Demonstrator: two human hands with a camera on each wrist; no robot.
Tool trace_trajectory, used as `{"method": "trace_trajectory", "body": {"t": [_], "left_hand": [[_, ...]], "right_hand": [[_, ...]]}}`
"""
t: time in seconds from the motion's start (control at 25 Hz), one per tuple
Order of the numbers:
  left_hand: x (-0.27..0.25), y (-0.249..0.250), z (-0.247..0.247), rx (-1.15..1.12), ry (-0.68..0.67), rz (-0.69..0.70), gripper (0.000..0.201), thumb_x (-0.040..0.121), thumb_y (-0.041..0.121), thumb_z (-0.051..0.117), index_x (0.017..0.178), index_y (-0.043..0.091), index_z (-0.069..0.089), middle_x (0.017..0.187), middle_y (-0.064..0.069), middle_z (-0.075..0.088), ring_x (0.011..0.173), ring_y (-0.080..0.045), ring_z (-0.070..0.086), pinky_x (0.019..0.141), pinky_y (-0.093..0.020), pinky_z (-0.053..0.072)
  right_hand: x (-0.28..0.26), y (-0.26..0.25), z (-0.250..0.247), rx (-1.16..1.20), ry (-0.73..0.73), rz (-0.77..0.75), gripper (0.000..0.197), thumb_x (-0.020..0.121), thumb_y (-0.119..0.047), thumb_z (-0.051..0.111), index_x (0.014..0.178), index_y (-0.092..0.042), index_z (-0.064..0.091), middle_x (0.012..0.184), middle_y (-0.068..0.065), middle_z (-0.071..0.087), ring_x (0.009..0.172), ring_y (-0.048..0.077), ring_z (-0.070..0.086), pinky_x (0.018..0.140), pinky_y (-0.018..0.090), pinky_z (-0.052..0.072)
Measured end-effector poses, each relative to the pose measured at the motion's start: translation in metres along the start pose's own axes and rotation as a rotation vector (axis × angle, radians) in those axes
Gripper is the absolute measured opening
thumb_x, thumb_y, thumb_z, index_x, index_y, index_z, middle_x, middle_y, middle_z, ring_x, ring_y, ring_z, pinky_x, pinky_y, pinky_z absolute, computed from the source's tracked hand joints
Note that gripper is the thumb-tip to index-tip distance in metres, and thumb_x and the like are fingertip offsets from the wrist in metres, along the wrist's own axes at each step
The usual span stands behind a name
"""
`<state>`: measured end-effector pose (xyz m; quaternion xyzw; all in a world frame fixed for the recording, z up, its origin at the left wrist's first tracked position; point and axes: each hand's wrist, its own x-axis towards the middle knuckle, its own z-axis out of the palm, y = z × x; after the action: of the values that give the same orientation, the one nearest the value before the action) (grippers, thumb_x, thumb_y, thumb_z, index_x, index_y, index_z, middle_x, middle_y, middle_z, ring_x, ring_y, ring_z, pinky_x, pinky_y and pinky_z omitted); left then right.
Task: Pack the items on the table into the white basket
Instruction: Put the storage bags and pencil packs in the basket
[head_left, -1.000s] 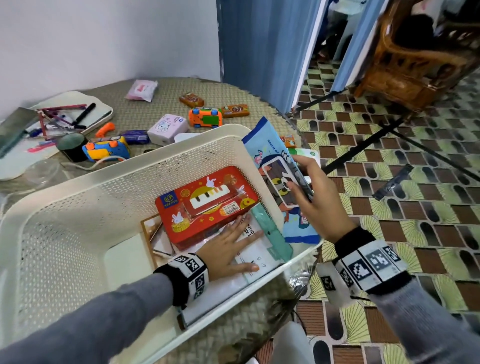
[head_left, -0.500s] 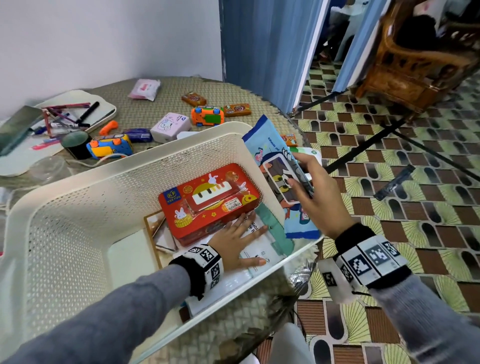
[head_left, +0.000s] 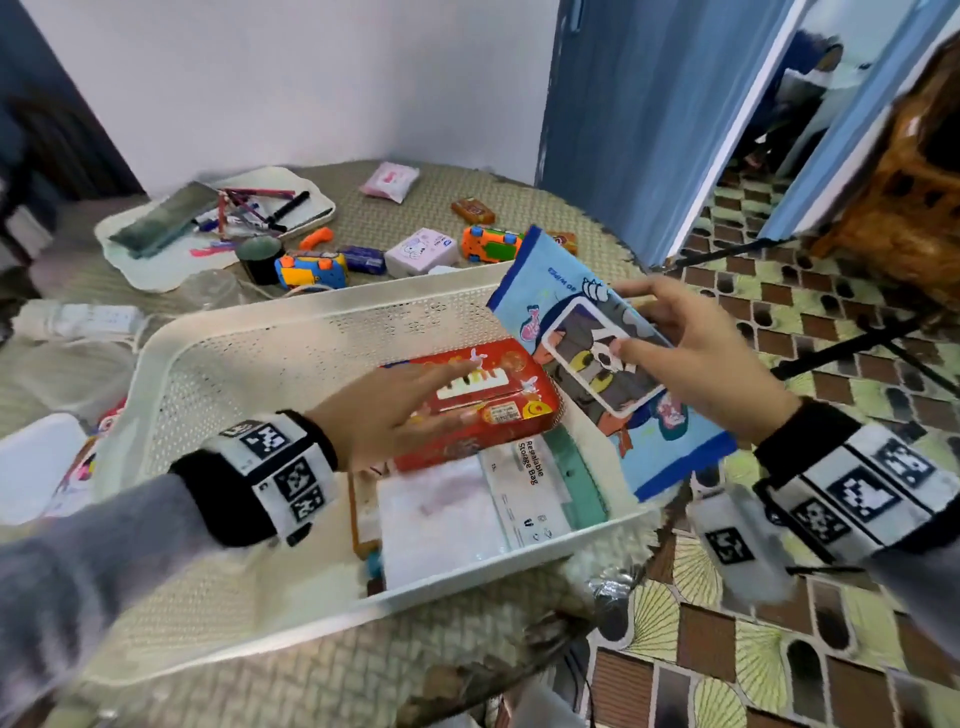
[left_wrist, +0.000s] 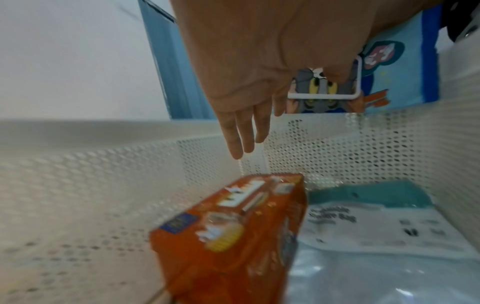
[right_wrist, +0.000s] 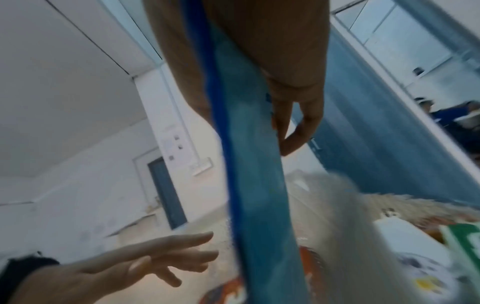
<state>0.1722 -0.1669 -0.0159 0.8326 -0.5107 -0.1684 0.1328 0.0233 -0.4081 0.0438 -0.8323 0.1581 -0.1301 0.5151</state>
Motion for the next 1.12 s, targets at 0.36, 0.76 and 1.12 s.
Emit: {"method": "trace_trajectory", "body": {"t": [0.36,0.76,1.12], "left_hand": [[-0.130,-0.025,-0.035,0.234,0.210,-0.454,0.064,0.090,0.063,0.038,0.146,0.032,0.029,0.150,0.002,0.037,0.134,-0.017,0.037,0.108,-0.030,0.025],[-0.207,-0.029,0.026,-0.099,0.358,-0.943,0.091,0.088,0.023,0.064,0.152,0.023,-0.001,0.158,-0.008,0.014,0.141,-0.026,0.027,0.110,-0.036,0.026],[-0.196,-0.021,0.046,-0.215,0.667,-1.060,0.085,0.084,0.005,0.066,0.151,0.026,0.018,0.126,-0.018,0.058,0.109,-0.036,0.056,0.092,-0.043,0.043]], "right_hand": [[0.059,-0.028,0.056,-0.409,-0.571,-0.366,0.038,0.087,-0.002,0.062,0.120,-0.020,0.053,0.100,0.011,0.065,0.076,0.003,0.063,0.065,0.018,0.051],[0.088,-0.009,0.133,-0.547,-0.800,-0.331,0.039,0.090,0.007,0.051,0.125,-0.011,0.049,0.106,0.018,0.063,0.050,0.002,0.053,0.045,0.011,0.037],[0.058,0.049,0.157,-0.916,-1.022,-0.320,0.046,0.088,-0.013,0.057,0.132,-0.023,0.046,0.108,-0.002,0.060,0.103,0.022,0.056,0.082,0.032,0.047]]}}
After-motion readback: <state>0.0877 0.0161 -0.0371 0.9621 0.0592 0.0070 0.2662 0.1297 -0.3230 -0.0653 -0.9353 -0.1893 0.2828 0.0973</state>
